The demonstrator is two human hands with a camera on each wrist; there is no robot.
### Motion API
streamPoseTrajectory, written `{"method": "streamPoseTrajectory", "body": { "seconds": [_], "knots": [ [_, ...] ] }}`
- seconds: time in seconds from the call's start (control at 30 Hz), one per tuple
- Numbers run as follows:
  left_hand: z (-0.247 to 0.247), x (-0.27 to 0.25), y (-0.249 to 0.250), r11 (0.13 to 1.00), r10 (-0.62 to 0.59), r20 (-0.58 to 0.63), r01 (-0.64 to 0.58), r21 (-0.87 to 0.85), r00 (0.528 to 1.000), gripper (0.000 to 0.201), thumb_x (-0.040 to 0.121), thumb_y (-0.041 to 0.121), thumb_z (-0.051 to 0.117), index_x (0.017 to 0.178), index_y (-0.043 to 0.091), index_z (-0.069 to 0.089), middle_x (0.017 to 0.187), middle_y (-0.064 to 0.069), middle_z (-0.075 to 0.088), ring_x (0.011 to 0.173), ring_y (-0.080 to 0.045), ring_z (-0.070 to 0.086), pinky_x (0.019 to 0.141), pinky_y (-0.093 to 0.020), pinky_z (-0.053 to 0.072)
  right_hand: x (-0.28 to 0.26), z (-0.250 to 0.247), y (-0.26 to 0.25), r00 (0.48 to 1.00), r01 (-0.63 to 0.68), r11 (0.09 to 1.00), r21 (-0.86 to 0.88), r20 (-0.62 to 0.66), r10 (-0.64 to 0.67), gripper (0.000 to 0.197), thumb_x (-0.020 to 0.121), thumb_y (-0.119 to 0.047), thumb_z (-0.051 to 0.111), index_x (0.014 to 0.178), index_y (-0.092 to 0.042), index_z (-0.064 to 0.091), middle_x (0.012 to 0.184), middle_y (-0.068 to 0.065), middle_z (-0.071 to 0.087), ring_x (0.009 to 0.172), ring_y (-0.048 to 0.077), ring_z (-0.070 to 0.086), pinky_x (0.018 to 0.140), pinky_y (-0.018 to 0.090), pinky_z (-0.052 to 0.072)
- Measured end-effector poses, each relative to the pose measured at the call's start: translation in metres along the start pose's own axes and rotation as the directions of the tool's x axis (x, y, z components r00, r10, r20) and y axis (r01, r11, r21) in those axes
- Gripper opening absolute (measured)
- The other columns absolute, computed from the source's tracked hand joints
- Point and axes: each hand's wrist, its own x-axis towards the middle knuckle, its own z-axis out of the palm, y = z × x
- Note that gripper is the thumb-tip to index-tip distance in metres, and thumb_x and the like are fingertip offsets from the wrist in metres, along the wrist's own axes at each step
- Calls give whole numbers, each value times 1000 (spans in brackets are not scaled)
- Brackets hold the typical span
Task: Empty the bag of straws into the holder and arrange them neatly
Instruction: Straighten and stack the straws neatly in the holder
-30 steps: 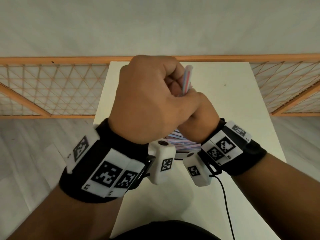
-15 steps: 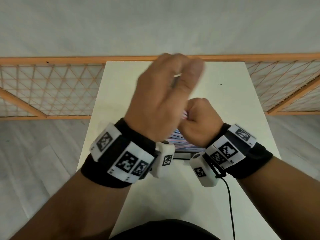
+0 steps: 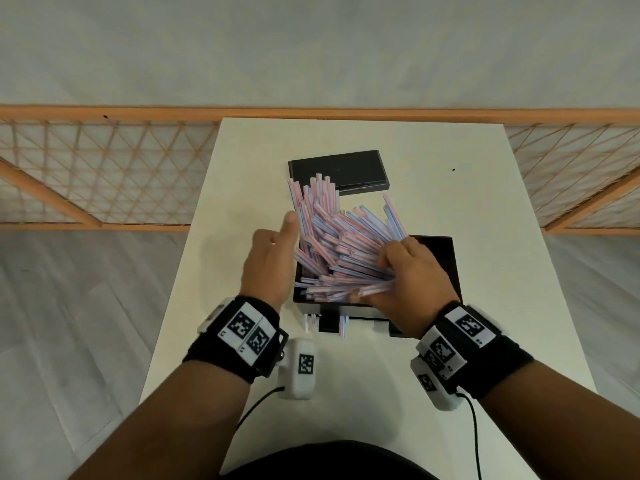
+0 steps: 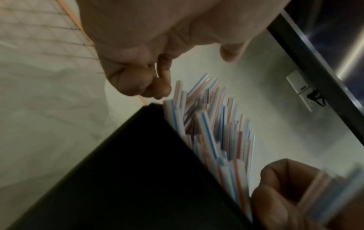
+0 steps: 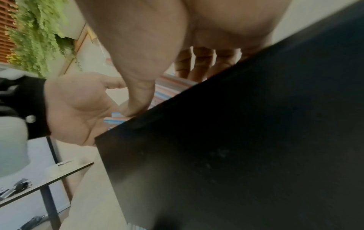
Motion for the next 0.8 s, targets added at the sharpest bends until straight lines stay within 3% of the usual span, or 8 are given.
{"method": "streamPoseTrajectory", "body": {
  "seconds": [0.1,0.17,0.27,0.37,0.47,0.57,0.67,0.8],
  "knots": [
    [2,-7,-3,997,38,71,-42,66,997,85,55,100,47,94,25,53,84,4,56,75,-21,53,71,-36,43,0,-2,5,992,-87,994,67,95,80,58,60,-57,84,70,-26,36,71,-5,48,64,15,44,55,28,35],
    [2,-8,0,983,81,64,-91,162,995,84,57,92,57,102,21,55,89,5,57,79,-14,56,67,-29,42,0,-3,7,990,-110,988,110,105,99,56,61,-52,87,69,-24,38,65,-5,48,61,13,44,54,27,34],
    [4,-7,2,955,157,29,-159,249,987,62,67,70,76,98,20,56,88,8,59,81,-6,57,64,-23,41,0,-4,7,992,-90,988,123,97,78,50,65,-44,87,69,-20,44,65,-7,48,61,11,44,56,27,36],
    [5,-4,-1,932,235,-21,-219,289,972,43,78,55,78,88,19,57,79,8,60,73,-6,57,61,-22,40,-2,-5,5,995,-83,984,156,74,72,45,69,-41,86,71,-14,50,63,-5,50,61,15,49,58,30,44],
    [4,4,-6,933,268,-55,-245,264,962,27,85,41,75,81,20,59,72,6,63,68,-11,63,63,-28,49,-5,-4,5,996,-77,983,166,66,67,41,71,-39,84,70,-14,51,62,-6,51,59,15,50,58,28,44],
    [2,9,-11,954,259,-76,-242,175,963,14,79,38,69,77,26,62,69,5,66,68,-22,72,69,-46,61,-6,-2,5,994,-83,983,161,82,71,39,73,-39,82,68,-22,47,61,-7,51,57,11,49,57,27,43],
    [-1,7,-9,944,303,-78,-288,161,950,7,76,34,67,81,36,63,70,10,68,67,-21,73,69,-47,62,-7,-3,3,994,-84,982,169,89,70,38,73,-37,82,67,-23,47,60,-7,51,56,11,48,56,27,44],
    [-10,-1,6,905,406,-92,-386,181,909,5,71,24,66,75,27,65,66,8,67,63,-20,72,64,-46,62,-6,-8,-1,998,-21,982,188,65,9,37,70,-34,84,69,-21,49,62,-9,50,57,8,47,55,20,38]
  ]
}}
